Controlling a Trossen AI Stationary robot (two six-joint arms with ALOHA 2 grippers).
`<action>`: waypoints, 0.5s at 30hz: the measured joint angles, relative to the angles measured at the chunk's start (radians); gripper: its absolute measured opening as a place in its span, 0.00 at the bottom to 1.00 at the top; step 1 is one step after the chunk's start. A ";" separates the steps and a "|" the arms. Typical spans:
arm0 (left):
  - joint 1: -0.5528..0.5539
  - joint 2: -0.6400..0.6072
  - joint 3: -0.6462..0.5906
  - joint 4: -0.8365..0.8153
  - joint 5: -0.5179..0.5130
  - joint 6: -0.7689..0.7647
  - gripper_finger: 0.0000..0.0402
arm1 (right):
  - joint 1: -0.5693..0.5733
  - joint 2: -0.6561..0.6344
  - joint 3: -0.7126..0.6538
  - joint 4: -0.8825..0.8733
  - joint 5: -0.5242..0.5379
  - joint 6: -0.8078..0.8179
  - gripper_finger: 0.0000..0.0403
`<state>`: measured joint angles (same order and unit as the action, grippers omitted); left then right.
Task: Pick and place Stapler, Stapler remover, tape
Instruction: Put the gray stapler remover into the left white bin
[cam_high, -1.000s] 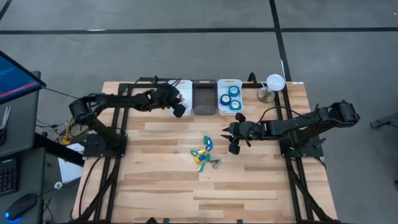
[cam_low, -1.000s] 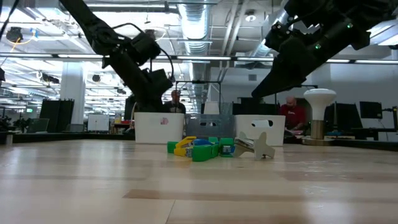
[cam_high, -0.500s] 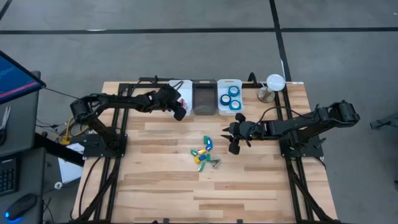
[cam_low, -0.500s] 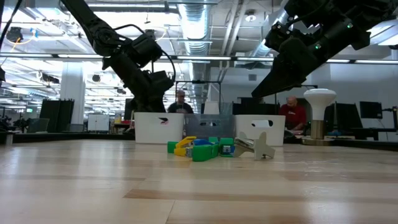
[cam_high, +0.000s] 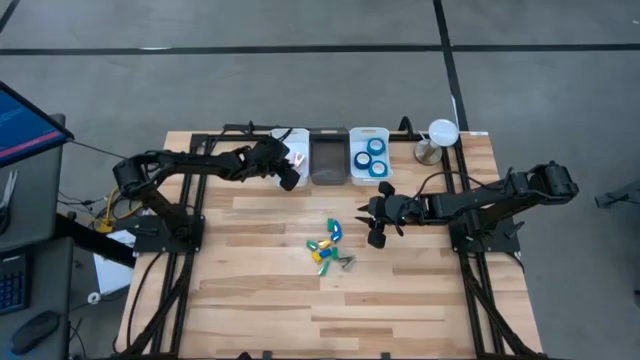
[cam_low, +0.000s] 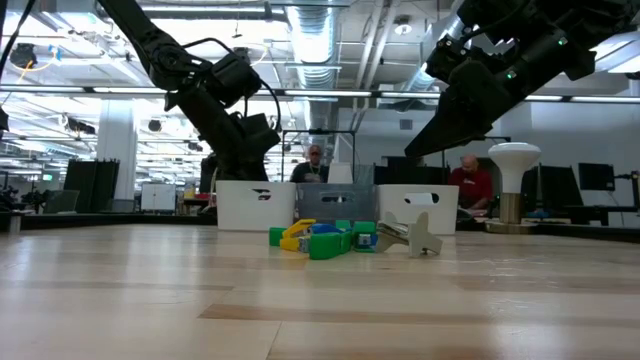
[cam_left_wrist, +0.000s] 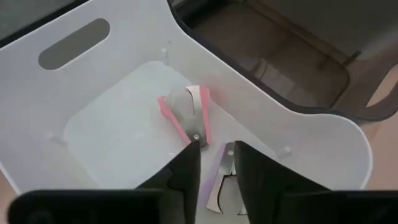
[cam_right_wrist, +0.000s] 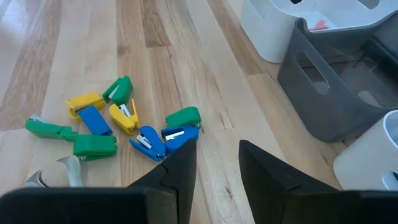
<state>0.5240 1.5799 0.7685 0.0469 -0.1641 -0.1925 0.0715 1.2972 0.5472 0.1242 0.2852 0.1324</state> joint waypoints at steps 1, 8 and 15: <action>0.000 0.000 0.000 0.001 -0.001 0.000 0.25 | 0.000 0.000 0.000 0.000 0.000 0.000 0.28; 0.000 0.000 0.000 0.008 -0.008 0.000 0.31 | 0.000 0.000 0.000 0.000 0.000 0.000 0.28; -0.015 -0.001 0.000 0.033 -0.009 0.035 0.32 | 0.000 0.000 0.000 -0.003 -0.005 0.000 0.28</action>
<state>0.5093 1.5791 0.7681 0.0795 -0.1730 -0.1574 0.0714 1.2972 0.5472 0.1211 0.2804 0.1326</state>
